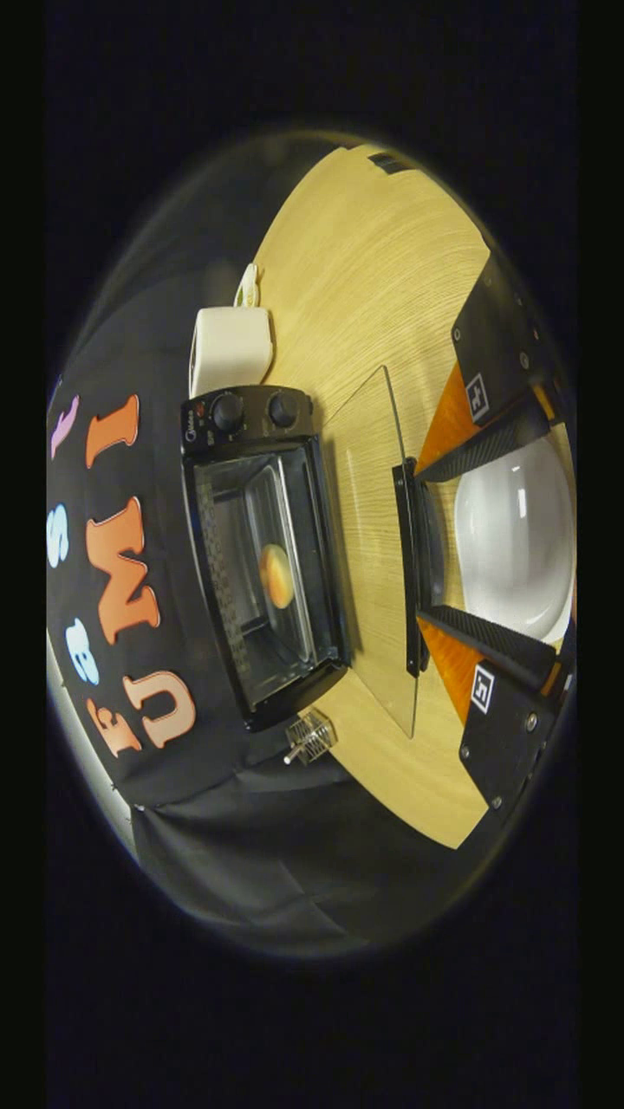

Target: Open the toaster oven, put the food inside, and close the toaster oven door.

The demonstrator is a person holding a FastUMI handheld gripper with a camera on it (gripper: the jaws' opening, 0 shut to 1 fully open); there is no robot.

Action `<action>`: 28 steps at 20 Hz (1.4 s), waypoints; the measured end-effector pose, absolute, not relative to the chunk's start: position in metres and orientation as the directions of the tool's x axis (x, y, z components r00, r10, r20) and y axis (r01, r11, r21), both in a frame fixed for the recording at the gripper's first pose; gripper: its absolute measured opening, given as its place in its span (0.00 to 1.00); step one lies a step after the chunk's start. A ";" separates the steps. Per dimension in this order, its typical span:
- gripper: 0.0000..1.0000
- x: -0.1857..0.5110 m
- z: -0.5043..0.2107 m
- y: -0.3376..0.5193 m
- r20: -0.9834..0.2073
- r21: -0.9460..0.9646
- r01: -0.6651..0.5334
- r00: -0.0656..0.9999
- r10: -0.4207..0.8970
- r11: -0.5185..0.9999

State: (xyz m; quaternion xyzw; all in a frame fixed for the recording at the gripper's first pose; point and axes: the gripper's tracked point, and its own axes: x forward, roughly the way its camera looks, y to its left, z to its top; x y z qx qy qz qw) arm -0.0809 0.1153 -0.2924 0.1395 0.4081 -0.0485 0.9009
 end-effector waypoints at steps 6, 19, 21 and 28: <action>0.86 -0.046 -0.262 0.103 -0.634 0.119 0.153 0.772 -0.043 0.981; 0.86 0.048 -0.254 0.085 -0.532 0.079 0.120 0.845 -0.060 0.990; 0.84 0.055 -0.260 0.086 -0.535 0.050 0.106 0.843 -0.063 0.993; 0.84 0.058 -0.247 0.087 -0.494 0.073 0.098 0.868 -0.049 0.993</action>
